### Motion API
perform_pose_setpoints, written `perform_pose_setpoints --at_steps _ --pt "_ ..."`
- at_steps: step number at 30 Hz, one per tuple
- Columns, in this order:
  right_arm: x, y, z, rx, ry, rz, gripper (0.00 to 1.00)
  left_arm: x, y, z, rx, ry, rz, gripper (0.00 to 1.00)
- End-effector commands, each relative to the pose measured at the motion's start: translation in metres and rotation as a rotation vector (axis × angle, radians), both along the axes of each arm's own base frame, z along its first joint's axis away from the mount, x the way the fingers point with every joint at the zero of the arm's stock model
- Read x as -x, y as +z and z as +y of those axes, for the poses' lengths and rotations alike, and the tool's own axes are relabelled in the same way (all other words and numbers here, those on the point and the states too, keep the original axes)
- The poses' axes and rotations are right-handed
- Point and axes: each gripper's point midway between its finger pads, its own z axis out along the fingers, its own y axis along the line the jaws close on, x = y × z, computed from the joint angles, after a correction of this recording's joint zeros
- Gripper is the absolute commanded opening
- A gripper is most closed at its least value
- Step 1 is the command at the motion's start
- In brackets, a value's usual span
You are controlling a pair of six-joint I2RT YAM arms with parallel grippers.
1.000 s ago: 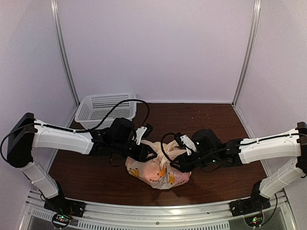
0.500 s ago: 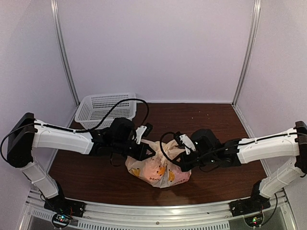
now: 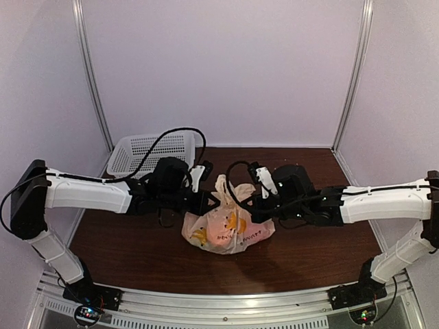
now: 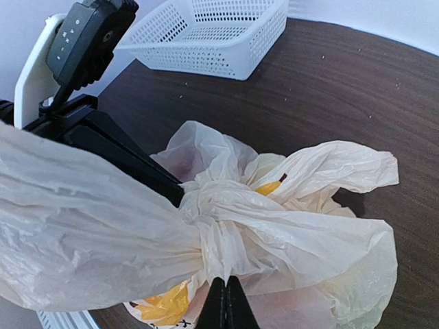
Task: Untie the knot of the plastic bag and take out the fruit
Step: Untie the bag handles from the takeout bag.
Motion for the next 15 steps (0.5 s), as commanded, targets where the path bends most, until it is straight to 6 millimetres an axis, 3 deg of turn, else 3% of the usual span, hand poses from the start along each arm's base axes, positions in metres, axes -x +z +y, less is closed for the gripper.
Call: perform_pose_setpoints --at_steps 1,5,15 --pt "-0.031 0.037 -0.002 -0.020 -0.080 -0.123 0.00 -0.032 0.062 0.003 0.112 0.049 -0.167 0.00" --pt "-0.036 0.028 -0.008 0.004 -0.101 -0.122 0.00 -0.039 0.062 0.015 0.129 0.082 -0.201 0.00" --pt "-0.025 -0.025 -0.022 0.022 -0.130 -0.023 0.00 -0.021 0.006 0.035 0.121 0.103 -0.118 0.00"
